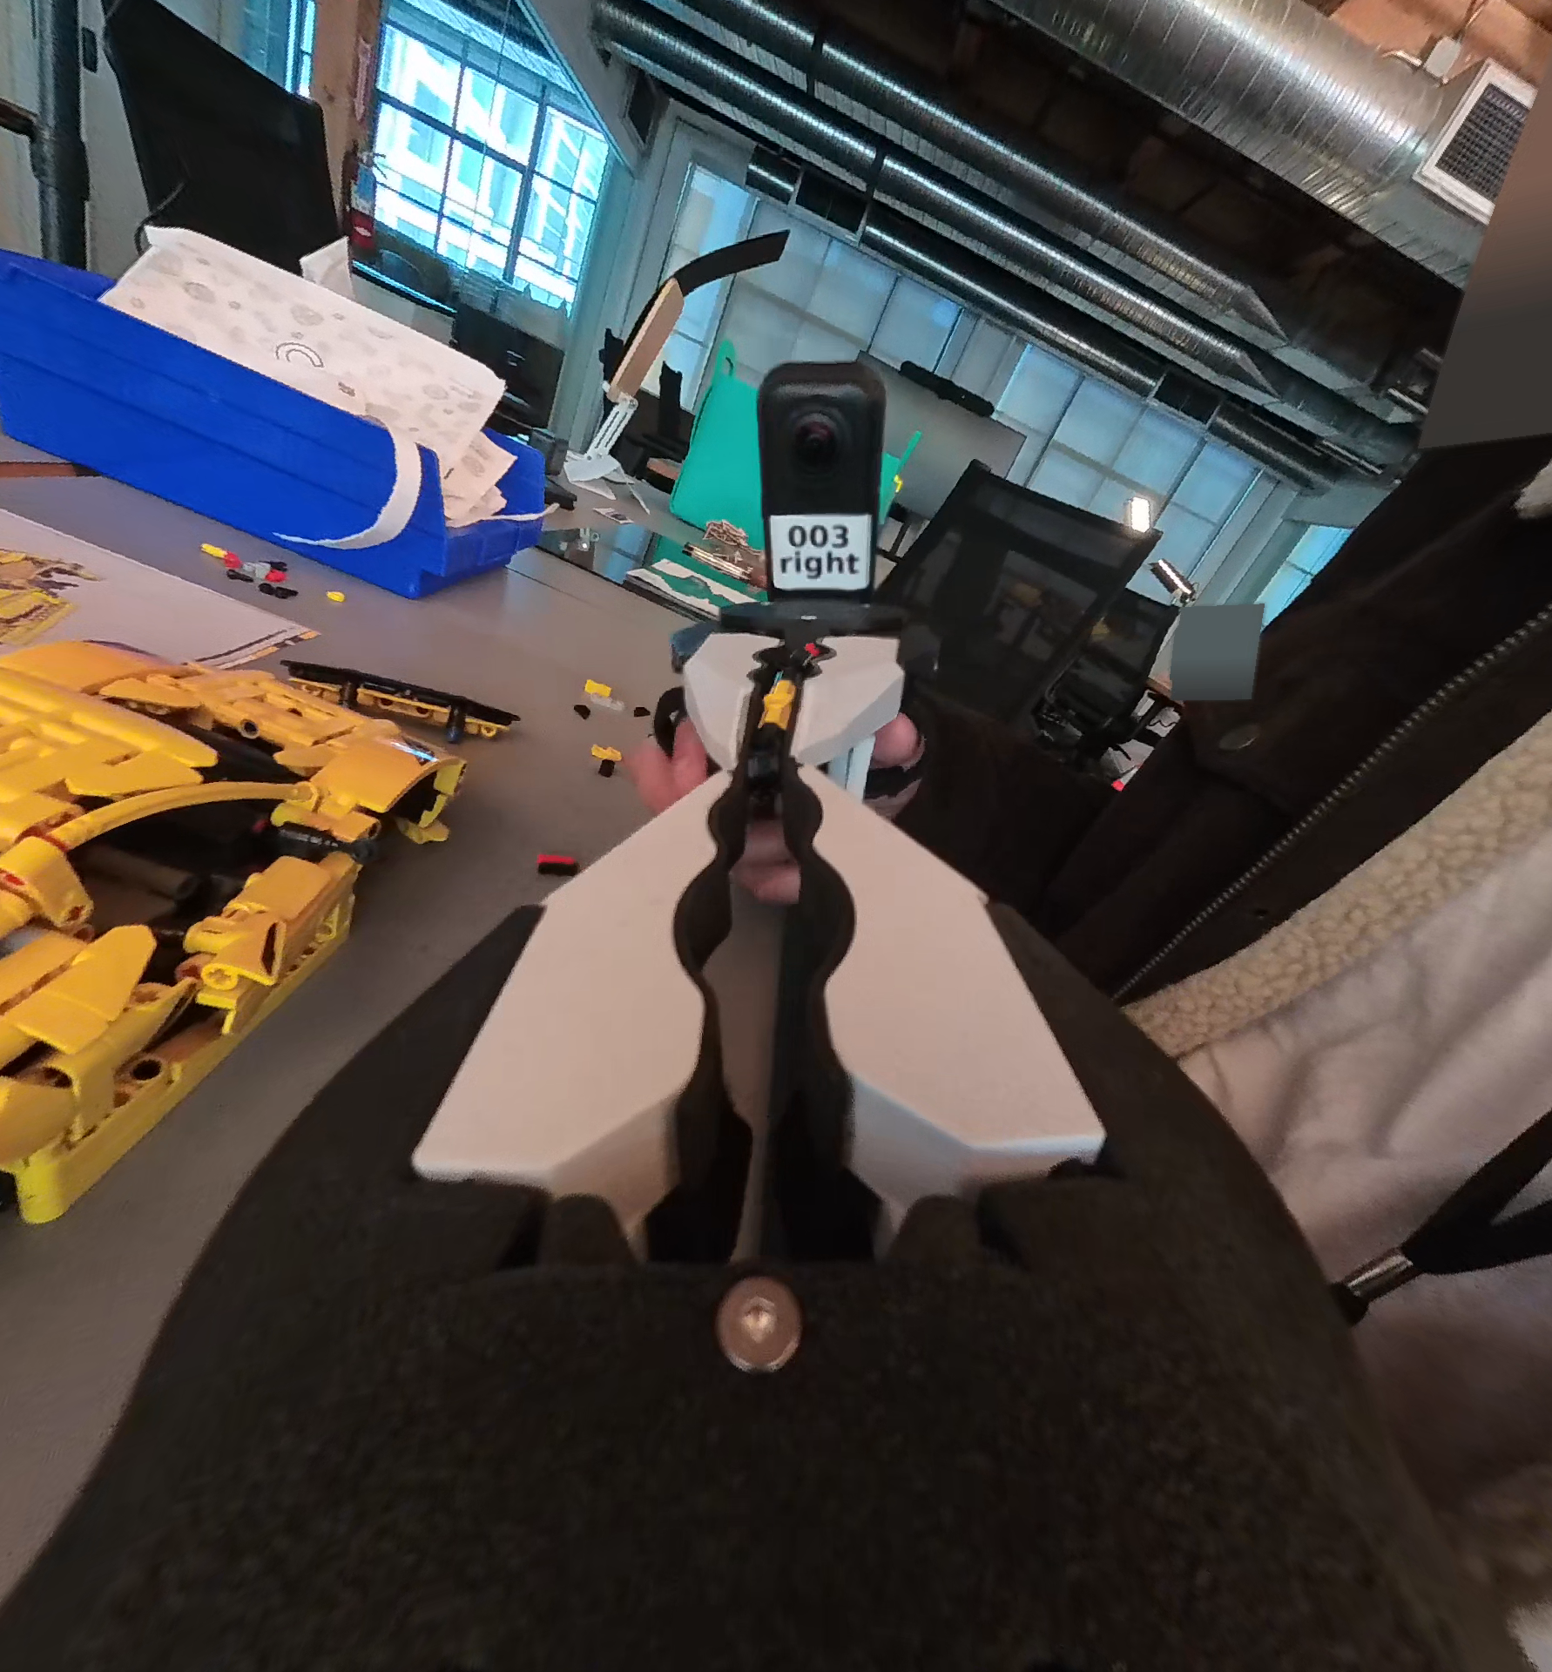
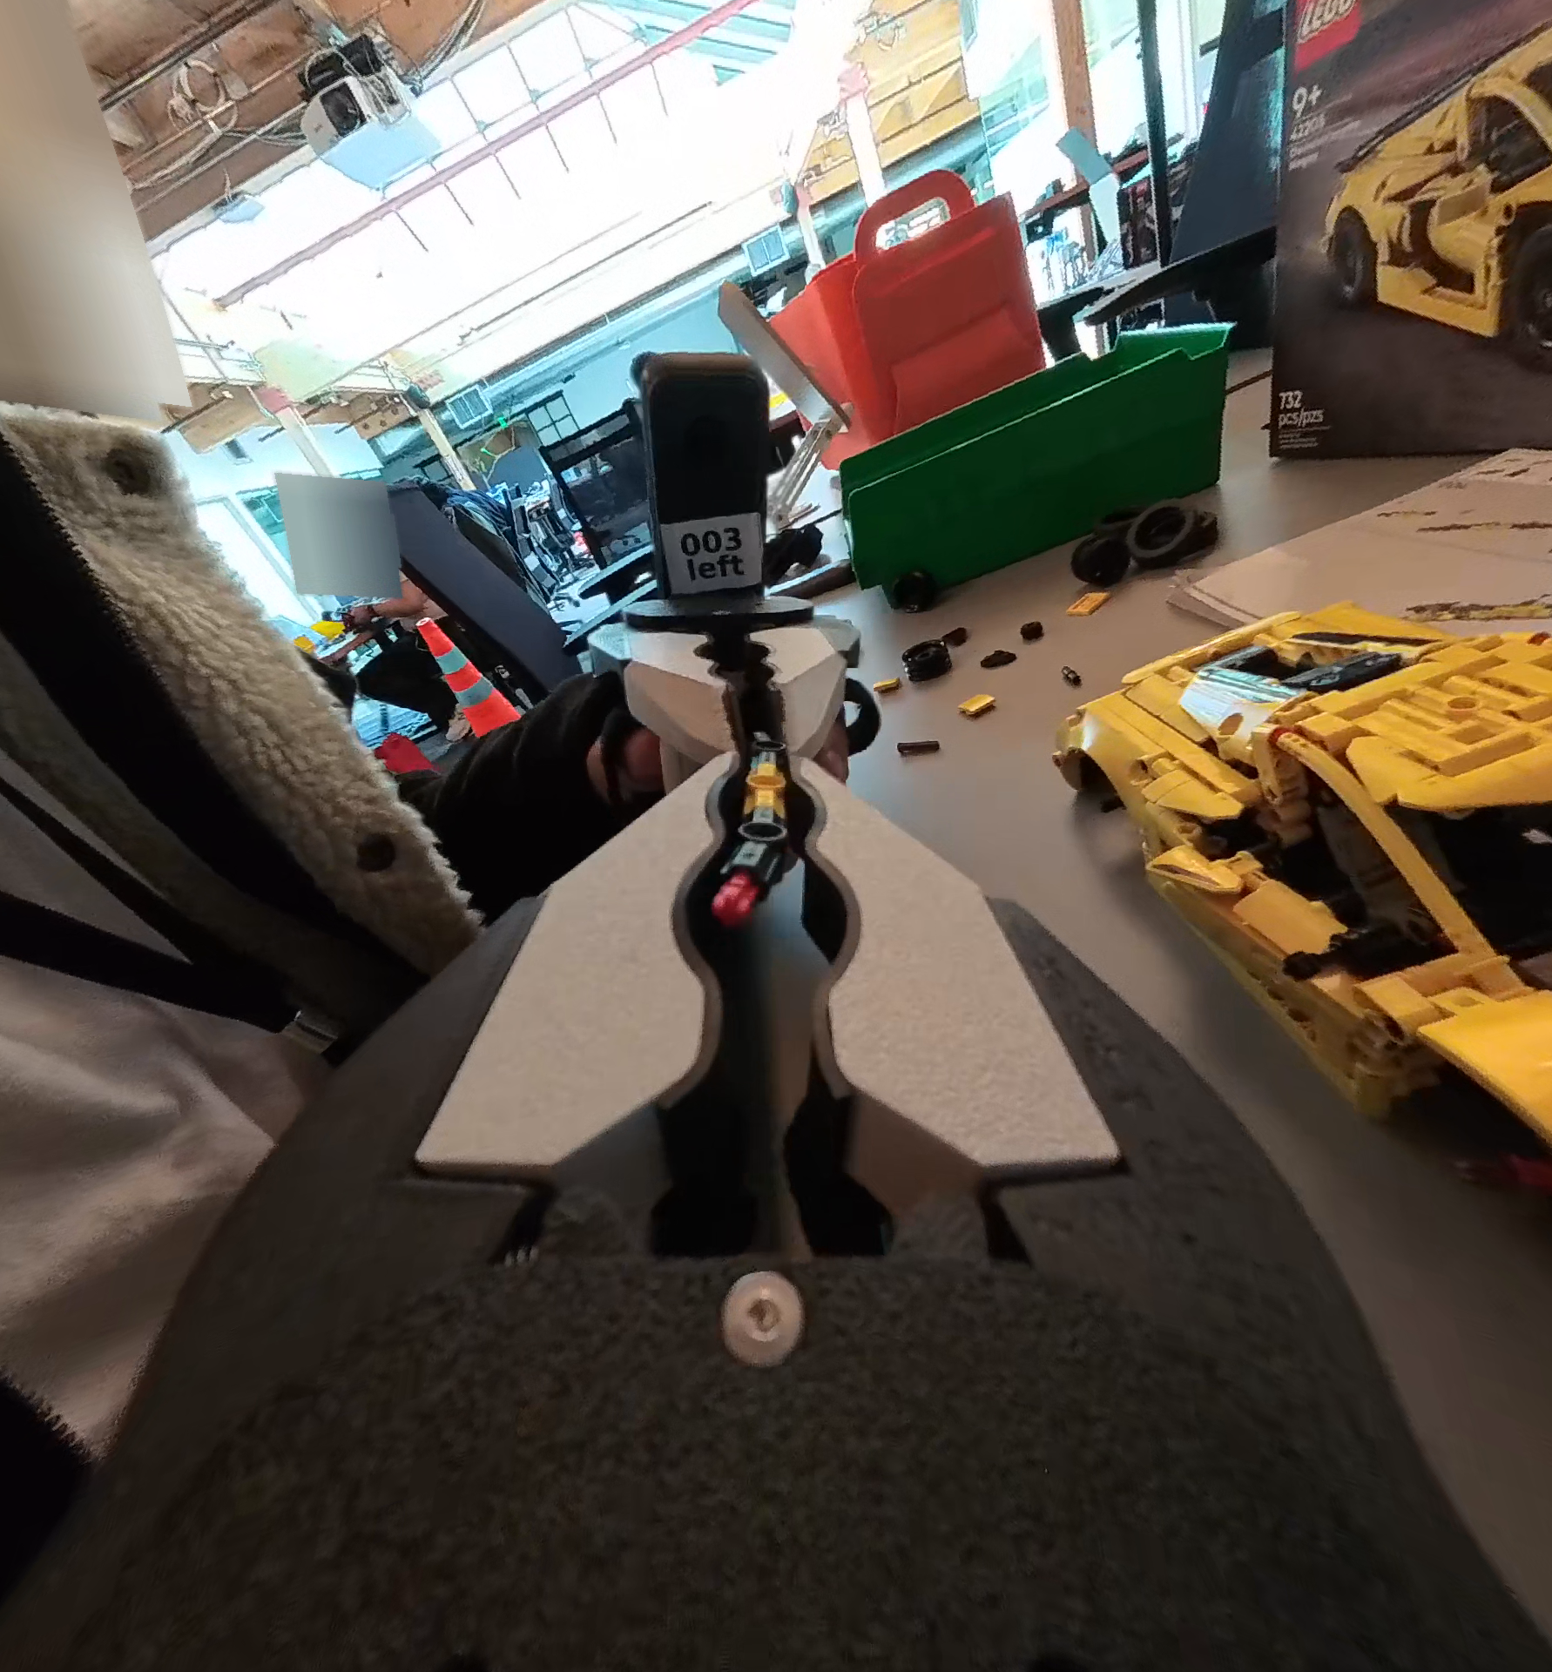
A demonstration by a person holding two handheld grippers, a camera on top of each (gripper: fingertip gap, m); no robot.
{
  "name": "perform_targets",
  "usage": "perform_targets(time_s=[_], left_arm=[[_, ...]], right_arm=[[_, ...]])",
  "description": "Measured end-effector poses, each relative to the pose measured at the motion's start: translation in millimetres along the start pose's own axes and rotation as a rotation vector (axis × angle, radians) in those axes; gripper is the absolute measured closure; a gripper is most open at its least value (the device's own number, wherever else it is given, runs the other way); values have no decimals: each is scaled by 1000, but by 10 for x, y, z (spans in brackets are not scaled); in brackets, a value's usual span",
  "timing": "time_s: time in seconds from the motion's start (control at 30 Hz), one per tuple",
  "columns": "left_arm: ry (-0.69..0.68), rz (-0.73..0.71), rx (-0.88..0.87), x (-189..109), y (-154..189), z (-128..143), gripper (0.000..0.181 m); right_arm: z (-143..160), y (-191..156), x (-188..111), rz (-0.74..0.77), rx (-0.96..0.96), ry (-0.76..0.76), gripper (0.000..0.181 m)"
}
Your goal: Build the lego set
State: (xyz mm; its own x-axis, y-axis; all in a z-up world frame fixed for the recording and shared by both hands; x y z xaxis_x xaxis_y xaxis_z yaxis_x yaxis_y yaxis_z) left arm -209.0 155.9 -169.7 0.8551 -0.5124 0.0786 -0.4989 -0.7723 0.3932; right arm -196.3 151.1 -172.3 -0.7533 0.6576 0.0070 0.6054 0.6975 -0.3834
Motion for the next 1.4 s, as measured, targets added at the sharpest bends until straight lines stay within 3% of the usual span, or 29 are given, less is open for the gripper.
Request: perform_targets(time_s=[0.83,0.97,1.03,1.13,1.2,1.27,1.4], left_arm=[[-38,-17,36,42,8,63,174],[-81,-38,24,89,-26,136,174],[-131,-45,35,108,-38,211,174],[-167,-71,120,198,-72,273,166],[-214,-93,215,330,-125,333,166],[-353,-134,292,474,-250,460,165],[-639,-186,449,744,-617,640,163]], right_arm=[[24,9,-15,-25,36,-10,174],[66,43,-78,22,-50,-75,174],[78,233,-263,150,-101,-133,174],[70,646,-776,427,-184,-217,174],[-1,858,-1092,568,-160,-153,174],[-99,986,-1316,649,-87,0,175],[-221,1006,-1448,699,-86,95,175]])
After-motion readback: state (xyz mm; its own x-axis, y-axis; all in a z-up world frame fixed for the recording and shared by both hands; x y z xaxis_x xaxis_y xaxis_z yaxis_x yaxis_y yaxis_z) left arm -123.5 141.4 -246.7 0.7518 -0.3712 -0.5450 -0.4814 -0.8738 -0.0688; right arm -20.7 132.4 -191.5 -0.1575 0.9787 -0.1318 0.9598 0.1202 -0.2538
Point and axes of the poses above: each gripper's, where its closed fingertips meet, x out along the fingers, z out of its underside, y = z × x across the jaws, the point moved 1 cm from there along -x, back along the fingers
